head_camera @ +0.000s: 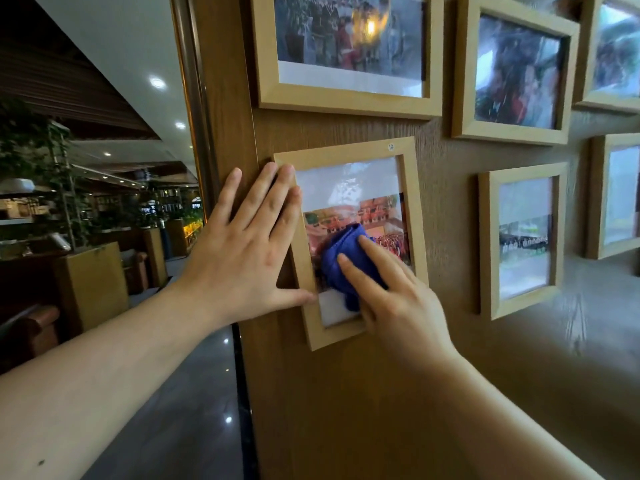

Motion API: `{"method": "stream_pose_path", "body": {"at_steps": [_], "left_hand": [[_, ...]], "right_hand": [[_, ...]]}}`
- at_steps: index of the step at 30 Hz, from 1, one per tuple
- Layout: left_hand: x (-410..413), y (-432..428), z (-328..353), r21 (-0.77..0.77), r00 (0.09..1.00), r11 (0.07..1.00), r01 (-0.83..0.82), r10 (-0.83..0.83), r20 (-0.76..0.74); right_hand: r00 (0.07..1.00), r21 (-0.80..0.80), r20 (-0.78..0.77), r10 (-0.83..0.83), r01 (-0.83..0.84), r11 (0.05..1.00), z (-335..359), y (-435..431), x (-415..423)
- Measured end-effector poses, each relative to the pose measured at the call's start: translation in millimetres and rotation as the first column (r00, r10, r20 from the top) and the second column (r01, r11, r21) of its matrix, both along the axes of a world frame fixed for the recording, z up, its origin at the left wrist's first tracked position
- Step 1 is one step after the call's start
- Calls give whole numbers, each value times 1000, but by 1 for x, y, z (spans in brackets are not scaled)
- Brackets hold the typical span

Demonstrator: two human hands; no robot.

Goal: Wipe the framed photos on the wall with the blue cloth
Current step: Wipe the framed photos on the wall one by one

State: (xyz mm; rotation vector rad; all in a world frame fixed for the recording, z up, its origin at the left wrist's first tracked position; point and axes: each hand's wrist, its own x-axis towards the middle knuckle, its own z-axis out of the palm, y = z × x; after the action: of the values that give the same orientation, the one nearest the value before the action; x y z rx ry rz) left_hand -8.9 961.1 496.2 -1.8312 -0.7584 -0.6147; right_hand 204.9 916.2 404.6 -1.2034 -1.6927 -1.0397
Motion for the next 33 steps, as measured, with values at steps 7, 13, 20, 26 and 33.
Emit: {"method": "stream_pose_path", "body": {"at_steps": [7, 13, 20, 26, 33], "left_hand": [[0, -1, 0, 5, 1000, 1000, -11, 11, -6], [0, -1, 0, 7, 1000, 1000, -9, 9, -7], [1, -4, 1, -9, 1000, 1000, -19, 19, -6], [2, -11, 1, -24, 997, 997, -75, 75, -1], [3, -10, 7, -25, 998, 1000, -12, 14, 58]], "right_hand": [[997, -2, 66, -46, 46, 999, -9, -8, 35], [945, -81, 319, 73, -49, 996, -24, -10, 6], [860, -145, 506, 61, 15, 989, -6, -14, 47], [854, -75, 519, -38, 90, 993, 29, -30, 89], [865, 136, 495, -86, 21, 990, 101, -49, 94]]}}
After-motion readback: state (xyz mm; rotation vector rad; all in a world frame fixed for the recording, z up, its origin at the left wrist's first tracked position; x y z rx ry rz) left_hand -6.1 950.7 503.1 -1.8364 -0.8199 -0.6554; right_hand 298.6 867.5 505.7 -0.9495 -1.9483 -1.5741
